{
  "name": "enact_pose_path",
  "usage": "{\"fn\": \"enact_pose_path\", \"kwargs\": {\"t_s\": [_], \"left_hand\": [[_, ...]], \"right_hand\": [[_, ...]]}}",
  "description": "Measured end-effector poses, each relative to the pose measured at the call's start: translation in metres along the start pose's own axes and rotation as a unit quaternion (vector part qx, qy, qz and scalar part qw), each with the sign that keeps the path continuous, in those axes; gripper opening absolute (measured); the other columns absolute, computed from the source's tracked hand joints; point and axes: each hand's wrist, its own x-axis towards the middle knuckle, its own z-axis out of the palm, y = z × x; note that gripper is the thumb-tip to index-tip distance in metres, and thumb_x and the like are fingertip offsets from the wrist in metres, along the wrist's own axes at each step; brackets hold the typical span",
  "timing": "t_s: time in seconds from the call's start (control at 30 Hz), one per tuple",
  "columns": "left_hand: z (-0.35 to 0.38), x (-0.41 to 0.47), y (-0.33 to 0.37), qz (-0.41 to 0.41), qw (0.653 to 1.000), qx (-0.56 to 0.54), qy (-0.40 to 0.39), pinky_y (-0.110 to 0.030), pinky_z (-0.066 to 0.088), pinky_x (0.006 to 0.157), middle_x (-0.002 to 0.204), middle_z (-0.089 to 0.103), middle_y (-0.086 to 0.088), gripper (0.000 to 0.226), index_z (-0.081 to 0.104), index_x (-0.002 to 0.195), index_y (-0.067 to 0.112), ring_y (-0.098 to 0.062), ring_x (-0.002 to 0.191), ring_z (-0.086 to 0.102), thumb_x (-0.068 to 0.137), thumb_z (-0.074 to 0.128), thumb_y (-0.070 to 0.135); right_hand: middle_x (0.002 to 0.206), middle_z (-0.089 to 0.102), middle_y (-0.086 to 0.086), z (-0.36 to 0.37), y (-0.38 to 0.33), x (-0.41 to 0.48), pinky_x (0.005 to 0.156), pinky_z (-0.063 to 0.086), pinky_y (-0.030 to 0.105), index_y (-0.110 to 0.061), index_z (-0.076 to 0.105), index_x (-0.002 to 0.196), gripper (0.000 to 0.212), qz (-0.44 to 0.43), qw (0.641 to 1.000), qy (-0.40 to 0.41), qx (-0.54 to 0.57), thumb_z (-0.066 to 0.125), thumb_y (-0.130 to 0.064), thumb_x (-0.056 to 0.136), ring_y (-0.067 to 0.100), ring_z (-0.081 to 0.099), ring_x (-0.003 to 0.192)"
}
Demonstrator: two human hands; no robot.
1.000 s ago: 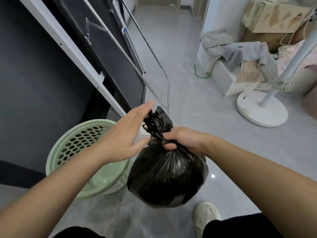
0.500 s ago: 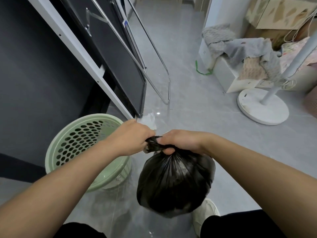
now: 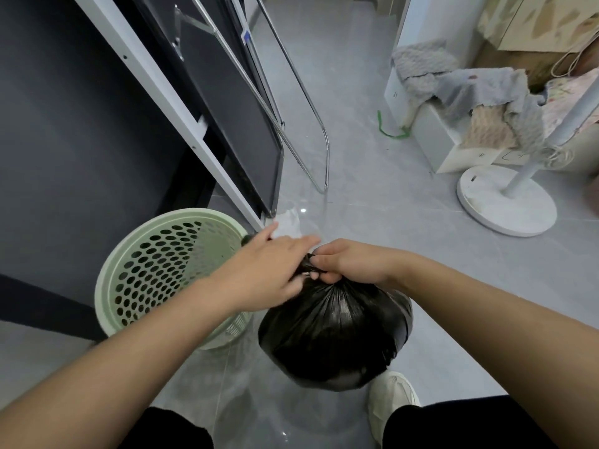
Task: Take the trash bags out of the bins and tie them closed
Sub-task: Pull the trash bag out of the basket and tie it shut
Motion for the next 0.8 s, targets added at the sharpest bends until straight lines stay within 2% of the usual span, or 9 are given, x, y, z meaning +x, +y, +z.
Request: {"fn": "enact_pose_path", "kwargs": {"t_s": [0.1,0.27,0.37,0.43,0.5,0.6,0.67,0.73,0.8], "left_hand": [[0.002,0.012,-0.003,-0.026,0.999,0.031,0.019,-0.037,0.04,0.094,0.071,0.053,0.007,0.015,0.042,0.076,0.024,-0.021,0.069,0.054,0.088,0.033,0.021],[-0.011,0.012,-0.016,-0.023,0.994,0.104,0.005,-0.037,0.043,0.079,0.065,0.054,0.004,0.02,0.041,0.073,0.024,-0.023,0.062,0.049,0.091,0.033,0.022],[-0.014,0.011,-0.013,-0.101,0.991,-0.064,-0.064,-0.03,0.039,0.057,0.058,0.045,0.004,0.025,0.043,0.063,0.02,-0.017,0.058,0.045,0.088,0.039,0.019],[-0.012,0.01,-0.012,-0.162,0.918,-0.347,-0.103,-0.025,0.03,0.046,0.053,0.04,0.0,0.025,0.042,0.058,0.013,-0.015,0.047,0.035,0.082,0.04,0.01],[-0.009,0.004,-0.011,-0.165,0.777,-0.602,-0.085,-0.026,0.025,0.046,0.051,0.039,-0.005,0.024,0.044,0.058,0.011,-0.017,0.044,0.03,0.081,0.036,0.006],[0.001,-0.004,0.002,-0.137,0.632,-0.762,0.013,-0.027,0.029,0.051,0.068,0.061,-0.011,0.03,0.054,0.075,0.002,-0.014,0.041,0.034,0.097,0.038,0.014],[0.007,-0.006,0.016,-0.141,0.596,-0.787,0.077,-0.02,0.032,0.047,0.09,0.07,-0.011,0.034,0.063,0.089,0.0,-0.01,0.039,0.033,0.1,0.037,0.02],[0.012,-0.002,0.024,-0.171,0.635,-0.743,0.128,-0.019,0.032,0.047,0.08,0.068,-0.005,0.033,0.066,0.091,0.005,-0.01,0.039,0.035,0.1,0.04,0.024],[0.017,0.003,0.023,-0.199,0.775,-0.574,0.171,-0.025,0.036,0.049,0.054,0.055,0.004,0.034,0.059,0.073,0.01,-0.012,0.043,0.042,0.099,0.044,0.028]], "right_hand": [[0.049,0.045,-0.014,0.0,-0.003,-0.003,0.06,0.033,0.023,-0.017,0.06,0.08,0.032,0.004,0.999,-0.024,-0.049,0.039,-0.026,0.102,0.009,0.038,0.053],[0.081,0.06,-0.007,-0.004,-0.001,-0.006,0.088,0.042,0.033,-0.029,0.059,0.08,0.022,-0.012,0.975,-0.007,-0.221,0.046,-0.039,0.096,0.014,0.057,0.085],[0.091,0.063,-0.003,-0.002,0.002,-0.005,0.096,0.03,0.039,-0.023,0.057,0.092,0.028,-0.01,0.944,0.026,-0.33,0.037,-0.041,0.098,0.015,0.055,0.097],[0.08,0.055,-0.008,0.0,0.003,-0.006,0.094,0.024,0.04,-0.019,0.052,0.086,0.029,-0.032,0.927,0.048,-0.37,0.034,-0.037,0.1,0.012,0.048,0.092],[0.077,0.053,-0.004,-0.001,0.006,-0.006,0.092,0.023,0.039,-0.015,0.051,0.083,0.031,-0.052,0.915,0.08,-0.392,0.033,-0.034,0.1,0.014,0.045,0.091],[0.075,0.054,0.002,-0.002,0.015,-0.006,0.091,0.026,0.039,-0.012,0.049,0.082,0.033,-0.04,0.924,0.089,-0.369,0.033,-0.034,0.1,0.02,0.05,0.087],[0.073,0.048,-0.004,0.0,0.017,-0.007,0.093,0.029,0.041,-0.015,0.047,0.082,0.032,-0.025,0.935,0.07,-0.347,0.032,-0.035,0.101,0.019,0.049,0.084],[0.076,0.047,-0.012,0.003,0.013,-0.007,0.096,0.031,0.039,-0.023,0.047,0.083,0.027,-0.013,0.948,0.058,-0.312,0.033,-0.038,0.101,0.016,0.048,0.089],[0.08,0.049,-0.014,0.005,0.009,-0.007,0.096,0.035,0.036,-0.031,0.046,0.076,0.027,0.004,0.966,0.047,-0.255,0.036,-0.04,0.1,0.014,0.048,0.093]]}}
